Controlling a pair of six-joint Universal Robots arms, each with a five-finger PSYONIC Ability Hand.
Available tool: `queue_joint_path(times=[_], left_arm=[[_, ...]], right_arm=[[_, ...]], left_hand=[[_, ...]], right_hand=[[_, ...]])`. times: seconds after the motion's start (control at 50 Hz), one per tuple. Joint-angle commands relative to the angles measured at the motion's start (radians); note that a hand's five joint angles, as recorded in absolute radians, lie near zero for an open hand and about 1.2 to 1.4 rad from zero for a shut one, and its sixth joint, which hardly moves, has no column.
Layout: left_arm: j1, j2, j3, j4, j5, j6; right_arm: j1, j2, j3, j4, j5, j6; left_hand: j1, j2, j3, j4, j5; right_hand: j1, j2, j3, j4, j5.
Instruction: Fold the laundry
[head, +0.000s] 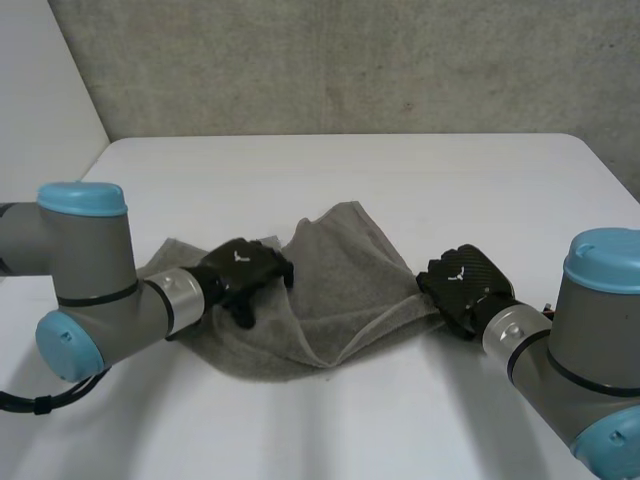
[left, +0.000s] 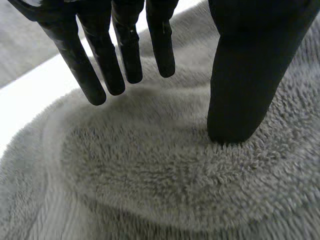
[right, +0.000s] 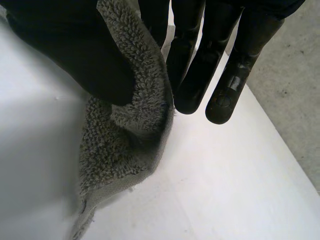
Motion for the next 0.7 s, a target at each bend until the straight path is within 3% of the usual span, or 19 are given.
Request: queue_joint_path(times=[0.02,0.04,0.08,0.22,0.26,0.28,0.32,0.34,0.36,0.38,0.42,0.48,0.6,0.64,0.7], left_arm=[[-0.001,-0.013,0.017,-0.057,-0.013,0.160],[-0.001,-0.009,0.028,-0.057,-0.013,0.163],[-0.001,-0.006,0.045,-0.055,-0.015,0.163],[-0.027,0.005,0.192,-0.043,-0.055,0.154],[-0.053,0.010,0.336,0.021,-0.155,0.097],[-0.053,0.010,0.336,0.022,-0.156,0.097],[-0.079,0.020,0.492,0.157,-0.333,-0.045],[-0.079,0.021,0.493,0.158,-0.334,-0.046],[-0.079,0.034,0.552,0.226,-0.422,-0.129],[-0.079,0.034,0.553,0.227,-0.423,-0.130],[-0.082,0.082,0.603,0.345,-0.566,-0.257],[-0.084,0.135,0.574,0.422,-0.634,-0.300],[-0.101,0.212,0.369,0.446,-0.616,-0.302],[-0.113,0.250,0.188,0.448,-0.601,-0.305],[-0.119,0.263,0.091,0.451,-0.598,-0.305]], right_arm=[[0.013,0.013,-0.052,0.003,0.002,-0.035],[0.014,0.019,-0.072,0.003,0.002,-0.044],[0.016,0.029,-0.104,0.003,0.002,-0.059],[0.016,0.052,-0.327,-0.002,0.025,-0.086],[0.017,0.060,-0.489,-0.021,0.049,-0.064],[0.017,0.060,-0.490,-0.022,0.049,-0.064],[0.017,0.078,-0.646,-0.098,0.121,-0.011],[0.017,0.079,-0.646,-0.098,0.121,-0.010],[0.017,0.079,-0.698,-0.177,0.158,0.032],[0.017,0.074,-0.724,-0.265,0.182,0.071],[0.014,0.069,-0.732,-0.337,0.199,0.097],[0.017,0.054,-0.703,-0.408,0.196,0.120],[0.019,0.042,-0.594,-0.348,0.146,0.125],[0.026,0.036,-0.504,-0.267,0.080,0.119],[0.037,0.033,-0.415,-0.159,0.026,0.117]], left_hand=[[0.595,0.591,0.591,0.591,0.591],[0.809,0.806,0.806,0.805,0.806],[0.878,0.874,0.874,0.874,0.874],[0.878,0.875,0.875,0.875,0.875],[0.878,0.875,0.875,0.875,0.875],[0.878,0.875,0.875,0.875,0.875],[0.878,0.875,0.875,0.875,0.875],[0.878,0.875,0.875,0.875,0.875],[0.878,0.875,0.875,0.875,0.875],[0.878,0.875,0.875,0.875,0.875],[0.878,0.875,0.875,0.875,0.875],[0.878,0.875,0.875,0.875,0.875],[0.878,0.875,0.875,0.875,0.875],[0.878,0.875,0.875,0.875,0.875],[0.878,0.875,0.875,0.875,0.875]], right_hand=[[0.422,0.232,0.215,0.207,0.240],[0.422,0.232,0.215,0.207,0.240],[0.422,0.232,0.215,0.207,0.240],[0.422,0.232,0.215,0.207,0.240],[0.422,0.232,0.215,0.207,0.240],[0.422,0.232,0.215,0.207,0.240],[0.422,0.232,0.215,0.207,0.240],[0.422,0.232,0.215,0.207,0.240],[0.422,0.232,0.215,0.207,0.240],[0.422,0.232,0.215,0.207,0.240],[0.422,0.232,0.215,0.207,0.240],[0.422,0.232,0.215,0.207,0.240],[0.422,0.232,0.215,0.207,0.240],[0.422,0.232,0.215,0.207,0.240],[0.422,0.232,0.215,0.207,0.240]])
